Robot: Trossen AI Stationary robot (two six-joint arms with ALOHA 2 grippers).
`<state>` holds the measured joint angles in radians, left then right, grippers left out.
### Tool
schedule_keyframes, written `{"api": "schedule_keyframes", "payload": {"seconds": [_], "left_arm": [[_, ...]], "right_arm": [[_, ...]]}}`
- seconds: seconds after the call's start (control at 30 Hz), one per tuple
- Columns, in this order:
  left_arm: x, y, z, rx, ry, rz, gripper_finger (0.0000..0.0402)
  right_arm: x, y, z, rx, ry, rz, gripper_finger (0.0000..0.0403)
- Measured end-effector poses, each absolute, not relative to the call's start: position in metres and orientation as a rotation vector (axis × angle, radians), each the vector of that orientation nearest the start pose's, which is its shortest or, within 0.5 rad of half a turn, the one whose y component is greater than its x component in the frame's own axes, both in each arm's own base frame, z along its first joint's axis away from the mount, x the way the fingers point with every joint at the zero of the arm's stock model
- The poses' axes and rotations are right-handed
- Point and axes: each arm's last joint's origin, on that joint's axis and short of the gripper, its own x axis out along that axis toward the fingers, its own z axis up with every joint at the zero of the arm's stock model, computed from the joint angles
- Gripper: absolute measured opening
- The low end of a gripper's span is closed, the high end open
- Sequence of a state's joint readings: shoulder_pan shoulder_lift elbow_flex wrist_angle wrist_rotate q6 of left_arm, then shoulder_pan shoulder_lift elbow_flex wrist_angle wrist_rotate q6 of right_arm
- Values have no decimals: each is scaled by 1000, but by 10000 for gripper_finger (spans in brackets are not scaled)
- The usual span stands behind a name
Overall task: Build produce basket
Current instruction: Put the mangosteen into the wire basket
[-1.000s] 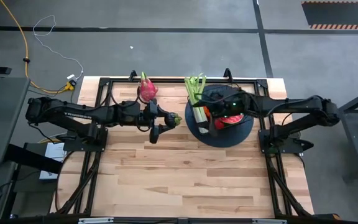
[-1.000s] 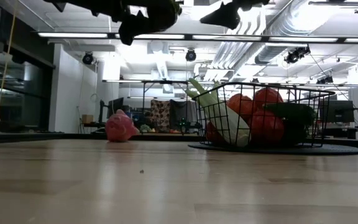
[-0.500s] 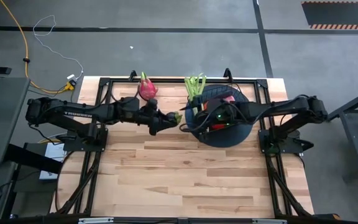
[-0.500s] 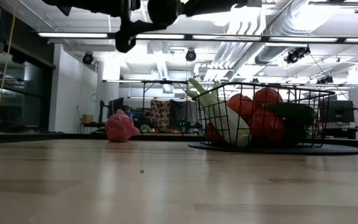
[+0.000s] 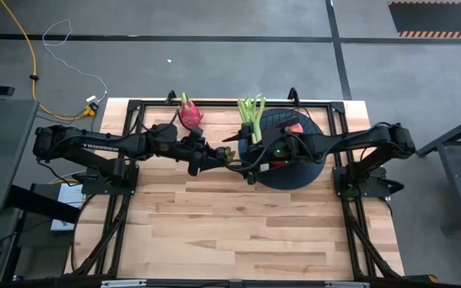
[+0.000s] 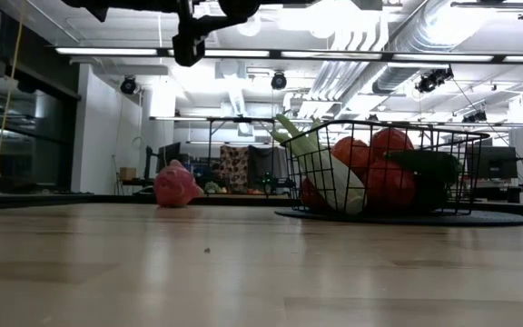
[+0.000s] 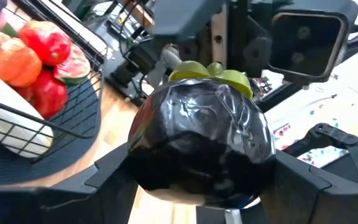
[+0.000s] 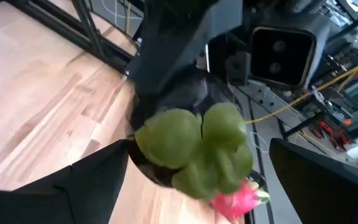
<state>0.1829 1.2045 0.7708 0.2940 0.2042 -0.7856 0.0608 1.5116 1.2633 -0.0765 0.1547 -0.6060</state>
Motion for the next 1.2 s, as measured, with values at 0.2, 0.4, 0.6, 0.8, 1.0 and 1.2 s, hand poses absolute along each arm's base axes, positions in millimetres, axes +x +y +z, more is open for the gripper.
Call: {"api": "schedule_keyframes", "payload": {"seconds": [0.2, 0.4, 0.6, 0.8, 1.0, 1.2], "left_arm": [[266, 43, 288, -817, 136, 31, 262], [267, 43, 287, -834, 139, 34, 262], [267, 43, 287, -834, 137, 34, 262], [267, 43, 287, -832, 131, 34, 262], [267, 43, 287, -805, 132, 30, 263], [266, 44, 287, -773, 130, 32, 297]], "right_arm": [[357, 21, 326, -647, 325, 37, 381], [360, 23, 325, -651, 310, 39, 377], [360, 23, 326, -638, 300, 33, 338], [360, 22, 326, -635, 298, 29, 295], [360, 22, 326, -642, 305, 11, 278], [360, 22, 326, -638, 305, 6, 277]]}}
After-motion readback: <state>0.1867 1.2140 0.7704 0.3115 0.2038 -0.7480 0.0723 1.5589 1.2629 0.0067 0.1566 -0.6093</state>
